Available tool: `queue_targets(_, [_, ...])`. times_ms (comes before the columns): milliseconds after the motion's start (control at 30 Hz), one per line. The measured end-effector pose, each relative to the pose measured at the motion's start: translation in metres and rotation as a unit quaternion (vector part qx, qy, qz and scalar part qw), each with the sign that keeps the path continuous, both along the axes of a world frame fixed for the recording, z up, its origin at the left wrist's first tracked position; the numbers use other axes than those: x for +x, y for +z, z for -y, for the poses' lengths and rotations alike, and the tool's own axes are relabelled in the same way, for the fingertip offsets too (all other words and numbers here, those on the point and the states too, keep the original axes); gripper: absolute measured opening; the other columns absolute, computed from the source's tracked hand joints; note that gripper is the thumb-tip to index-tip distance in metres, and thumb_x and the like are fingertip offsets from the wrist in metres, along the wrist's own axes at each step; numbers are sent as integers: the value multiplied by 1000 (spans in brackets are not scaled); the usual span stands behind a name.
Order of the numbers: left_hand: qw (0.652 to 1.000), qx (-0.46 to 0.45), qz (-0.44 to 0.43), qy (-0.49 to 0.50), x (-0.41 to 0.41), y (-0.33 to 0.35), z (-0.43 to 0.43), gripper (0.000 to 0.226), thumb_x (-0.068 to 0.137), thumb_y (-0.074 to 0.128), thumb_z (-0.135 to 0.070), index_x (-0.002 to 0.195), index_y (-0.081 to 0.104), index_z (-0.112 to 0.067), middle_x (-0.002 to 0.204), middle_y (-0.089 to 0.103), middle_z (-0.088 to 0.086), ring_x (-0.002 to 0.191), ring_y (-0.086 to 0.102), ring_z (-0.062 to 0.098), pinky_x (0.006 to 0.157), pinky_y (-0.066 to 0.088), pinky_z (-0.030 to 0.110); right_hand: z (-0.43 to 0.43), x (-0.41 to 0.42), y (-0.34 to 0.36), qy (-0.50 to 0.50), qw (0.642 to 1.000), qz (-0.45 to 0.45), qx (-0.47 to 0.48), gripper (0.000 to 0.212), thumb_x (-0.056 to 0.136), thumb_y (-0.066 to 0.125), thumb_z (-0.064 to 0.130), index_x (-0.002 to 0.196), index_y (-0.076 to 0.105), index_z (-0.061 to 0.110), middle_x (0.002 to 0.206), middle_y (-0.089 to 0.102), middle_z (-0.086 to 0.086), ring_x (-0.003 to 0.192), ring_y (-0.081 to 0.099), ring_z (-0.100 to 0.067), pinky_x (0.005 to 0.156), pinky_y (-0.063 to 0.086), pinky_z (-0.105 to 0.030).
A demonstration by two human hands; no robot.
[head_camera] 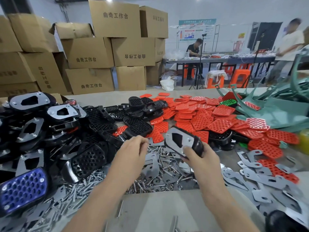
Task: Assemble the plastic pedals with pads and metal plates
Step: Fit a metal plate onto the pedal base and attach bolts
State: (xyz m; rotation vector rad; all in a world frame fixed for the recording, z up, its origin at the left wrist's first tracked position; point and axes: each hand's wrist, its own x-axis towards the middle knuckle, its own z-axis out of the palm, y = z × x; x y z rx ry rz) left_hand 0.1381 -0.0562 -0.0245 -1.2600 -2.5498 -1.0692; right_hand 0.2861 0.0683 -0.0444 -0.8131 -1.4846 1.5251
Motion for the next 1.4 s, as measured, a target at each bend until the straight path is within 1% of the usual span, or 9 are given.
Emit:
queue_targets(100, [990, -140, -18, -11, -13, 4, -7, 21, 105, 44, -28, 114, 62, -26, 109, 63, -11, 101, 57, 12, 89, 51, 37, -9, 1, 1, 42, 974, -143, -171, 9, 94, 66, 4, 101, 72, 3, 99, 79, -10, 89, 76, -17, 76, 62, -25])
queue_targets(233, [976, -203, -39, -62, -16, 6, -20, 22, 104, 44, -27, 117, 62, -28, 119, 63, -10, 107, 57, 13, 93, 51, 40, -15, 2, 4, 63, 931, -229, -277, 13, 96, 61, -3, 106, 69, -4, 100, 79, -13, 88, 78, -21, 75, 64, -29])
queue_targets(567, [960, -248, -70, -114, -19, 9, -42, 25, 106, 42, -31, 121, 61, -27, 120, 53, -3, 116, 51, 17, 101, 45, 40, -20, 3, 4, 84, 895, -311, -310, 23, 99, 57, -1, 120, 66, 0, 113, 77, -13, 100, 76, -20, 80, 63, -27])
queue_targets(667, [969, -209, -74, -113, -20, 18, -21, 21, 105, 46, -33, 119, 61, -32, 108, 54, -13, 101, 54, 5, 93, 50, 35, -20, 8, 3, 121, 887, -310, -320, 29, 96, 61, 3, 125, 65, 1, 119, 75, -18, 107, 75, -25, 86, 62, -30])
queue_targets(800, [968, -199, -22, -149, -18, 24, 33, 10, 100, 56, -34, 102, 63, -41, 86, 60, -20, 79, 55, -5, 71, 44, 12, -14, 9, 3, 160, 888, -289, -320, 48, 81, 71, 13, 127, 65, 1, 123, 74, -15, 106, 74, -20, 91, 60, -28])
queue_targets(933, [935, -300, -41, -186, -14, 18, 72, 16, 102, 51, -37, 117, 57, -41, 106, 52, -25, 98, 46, -14, 87, 38, 9, -9, 7, 6, 178, 889, -263, -330, 42, 73, 76, 12, 113, 65, 6, 110, 75, -11, 84, 74, -12, 74, 61, -21])
queue_targets(1033, [925, -324, -60, -187, -10, 16, 83, 19, 103, 48, -43, 121, 52, -45, 117, 44, -29, 111, 41, -13, 101, 37, 18, -7, 6, 5, 183, 893, -240, -335, 39, 70, 78, 11, 105, 61, 3, 93, 73, -13, 74, 72, -14, 69, 60, -22])
queue_targets(1300, [903, -352, -183, -167, -5, 9, 68, 30, 106, 36, -47, 135, 43, -45, 130, 35, -21, 123, 37, 2, 93, 41, 21, -7, 6, 3, 203, 896, -223, -326, 41, 71, 76, 9, 109, 63, 0, 92, 75, -10, 76, 74, -14, 71, 61, -24])
queue_targets(1400, [905, -319, -234, -155, -3, 3, 62, 30, 107, 33, -46, 136, 39, -44, 132, 35, -18, 122, 37, 5, 93, 37, 21, -7, 5, 3, 202, 899, -217, -323, 37, 71, 74, 9, 106, 64, 2, 89, 76, -9, 76, 74, -13, 73, 62, -23])
